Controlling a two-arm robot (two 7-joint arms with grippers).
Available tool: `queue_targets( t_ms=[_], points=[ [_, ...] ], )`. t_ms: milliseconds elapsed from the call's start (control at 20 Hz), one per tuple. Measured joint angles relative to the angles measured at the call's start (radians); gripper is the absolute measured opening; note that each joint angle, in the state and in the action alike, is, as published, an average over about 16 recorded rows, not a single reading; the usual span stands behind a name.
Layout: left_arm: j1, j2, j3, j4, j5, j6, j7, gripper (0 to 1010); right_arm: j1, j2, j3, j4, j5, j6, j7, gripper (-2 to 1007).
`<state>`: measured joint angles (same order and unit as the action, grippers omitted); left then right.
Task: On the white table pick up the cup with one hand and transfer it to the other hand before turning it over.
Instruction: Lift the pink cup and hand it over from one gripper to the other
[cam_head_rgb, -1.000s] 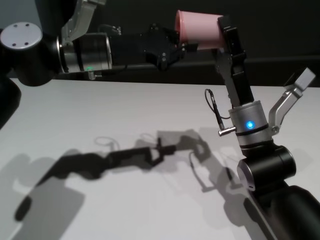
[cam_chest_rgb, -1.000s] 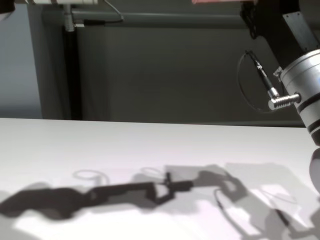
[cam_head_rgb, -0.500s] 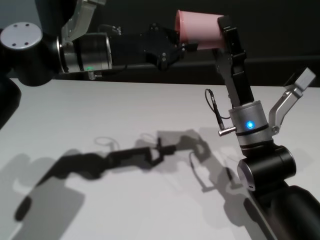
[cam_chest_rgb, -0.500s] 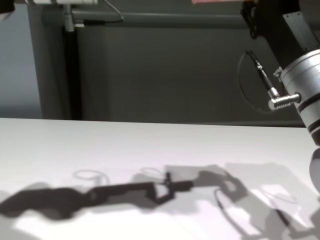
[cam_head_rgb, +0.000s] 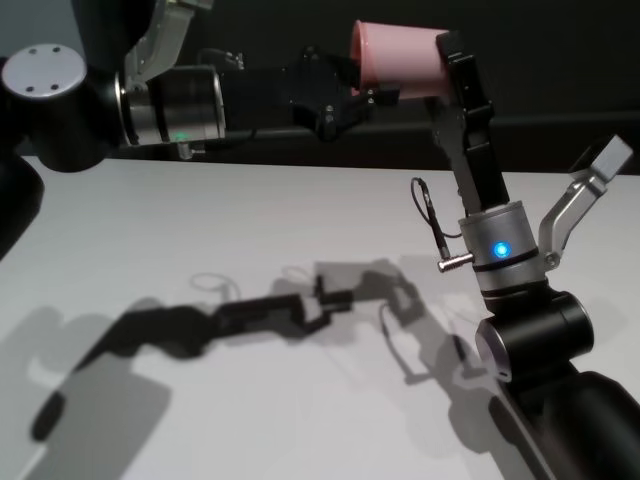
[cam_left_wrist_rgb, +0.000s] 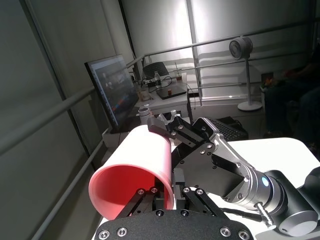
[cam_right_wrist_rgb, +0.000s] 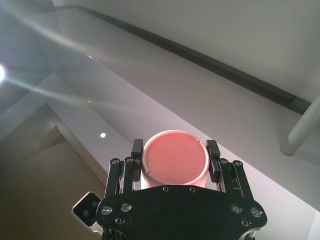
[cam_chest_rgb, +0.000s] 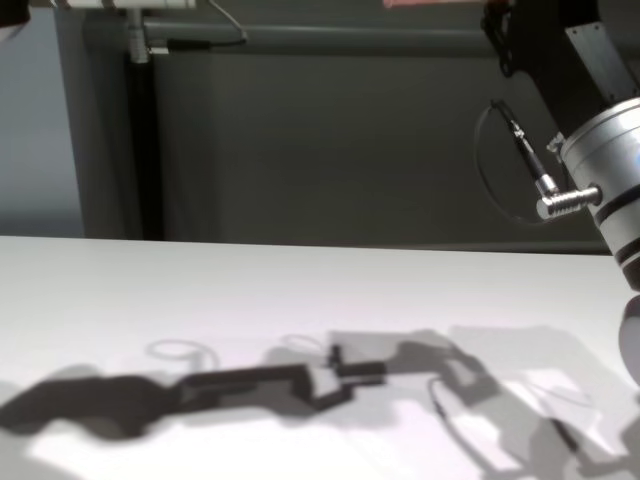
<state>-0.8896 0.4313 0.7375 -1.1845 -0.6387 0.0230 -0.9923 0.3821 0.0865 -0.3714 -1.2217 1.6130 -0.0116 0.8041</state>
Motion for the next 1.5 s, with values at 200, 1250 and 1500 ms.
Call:
queue_targets(
  t_ms=[200,1250,1500],
  points=[
    [0.000,0.000,0.000,0.000,0.000,0.000,0.000,248,0.000,0.000,0.000,0.000,0.000,0.000,0.000,730],
    [0.004,0.012,0.000,-0.010,0.002,-0.001,0.002,916,0.000,0.000,0.000,0.000,-0.001,0.000,0.000,730],
    [0.014,0.040,-0.005,-0.033,0.004,0.002,0.011,984,0.000,0.000,0.000,0.000,-0.001,0.000,0.000,730]
  ],
)
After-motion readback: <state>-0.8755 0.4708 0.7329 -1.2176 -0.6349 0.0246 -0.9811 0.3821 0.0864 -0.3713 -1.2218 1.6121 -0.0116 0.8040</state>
